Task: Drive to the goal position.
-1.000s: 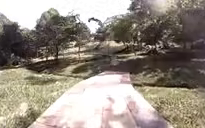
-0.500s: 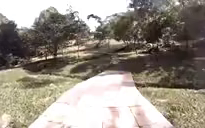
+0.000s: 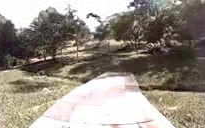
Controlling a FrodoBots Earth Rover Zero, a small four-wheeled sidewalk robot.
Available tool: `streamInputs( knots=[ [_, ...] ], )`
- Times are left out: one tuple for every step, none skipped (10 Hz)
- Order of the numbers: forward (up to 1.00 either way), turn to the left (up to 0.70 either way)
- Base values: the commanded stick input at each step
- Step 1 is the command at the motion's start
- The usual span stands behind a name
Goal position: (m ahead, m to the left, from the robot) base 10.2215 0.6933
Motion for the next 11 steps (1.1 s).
streamInputs(
  knots=[
    [0.70,-0.27],
    [0.70,-0.27],
    [0.70,-0.26],
    [0.70,-0.10],
    [0.70,0.00],
    [0.70,0.00],
    [0.70,0.00],
    [0.70,0.00],
    [0.70,0.00],
    [0.70,0.00],
    [0.70,0.00]
  ],
)
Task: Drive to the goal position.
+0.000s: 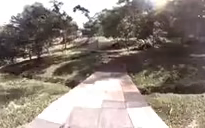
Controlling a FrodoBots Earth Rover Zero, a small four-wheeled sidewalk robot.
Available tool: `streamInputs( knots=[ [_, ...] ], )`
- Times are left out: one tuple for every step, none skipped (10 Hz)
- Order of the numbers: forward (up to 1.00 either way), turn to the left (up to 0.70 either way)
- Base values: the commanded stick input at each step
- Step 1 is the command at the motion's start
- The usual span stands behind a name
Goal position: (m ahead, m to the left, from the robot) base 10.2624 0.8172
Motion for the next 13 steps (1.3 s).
streamInputs(
  knots=[
    [0.70,0.00],
    [0.70,0.00],
    [0.70,0.00],
    [0.70,0.00],
    [0.70,0.00],
    [0.70,0.00],
    [0.70,0.00],
    [0.70,-0.18],
    [0.70,-0.27],
    [0.70,-0.27],
    [0.70,-0.27],
    [0.70,-0.08],
    [0.70,0.00]
  ],
)
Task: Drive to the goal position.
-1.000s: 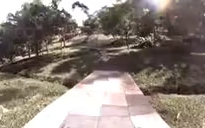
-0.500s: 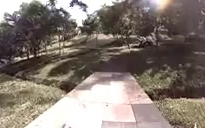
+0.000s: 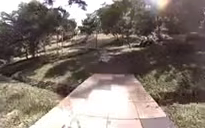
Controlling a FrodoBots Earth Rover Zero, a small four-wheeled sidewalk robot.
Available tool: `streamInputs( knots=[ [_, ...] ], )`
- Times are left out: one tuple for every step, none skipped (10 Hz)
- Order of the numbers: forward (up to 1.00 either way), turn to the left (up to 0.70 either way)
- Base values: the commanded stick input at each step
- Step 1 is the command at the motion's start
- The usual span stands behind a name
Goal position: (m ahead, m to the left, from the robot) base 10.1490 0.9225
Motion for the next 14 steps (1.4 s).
streamInputs(
  knots=[
    [0.70,0.00],
    [0.70,0.00],
    [0.70,0.00],
    [0.70,0.00],
    [0.70,0.00],
    [0.70,0.00],
    [0.70,0.00],
    [0.70,0.00],
    [0.70,0.00],
    [0.70,0.00],
    [0.70,0.00],
    [0.70,0.00],
    [0.70,0.00],
    [0.70,0.00]
  ],
)
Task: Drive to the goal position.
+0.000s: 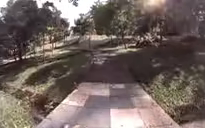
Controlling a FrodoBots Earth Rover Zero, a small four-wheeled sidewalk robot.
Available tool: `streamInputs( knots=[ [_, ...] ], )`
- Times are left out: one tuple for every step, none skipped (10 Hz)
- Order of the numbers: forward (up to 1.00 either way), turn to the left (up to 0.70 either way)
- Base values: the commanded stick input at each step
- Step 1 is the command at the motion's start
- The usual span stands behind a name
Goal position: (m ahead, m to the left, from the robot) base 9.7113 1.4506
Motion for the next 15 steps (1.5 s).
streamInputs(
  knots=[
    [0.70,0.00],
    [0.70,0.00],
    [0.70,-0.10],
    [0.70,-0.27],
    [0.70,-0.27],
    [0.70,-0.27],
    [0.70,-0.27],
    [0.70,0.00],
    [0.70,0.00],
    [0.70,0.00],
    [0.70,0.00],
    [0.70,0.00],
    [0.70,0.00],
    [0.70,0.00],
    [0.70,0.00]
  ],
)
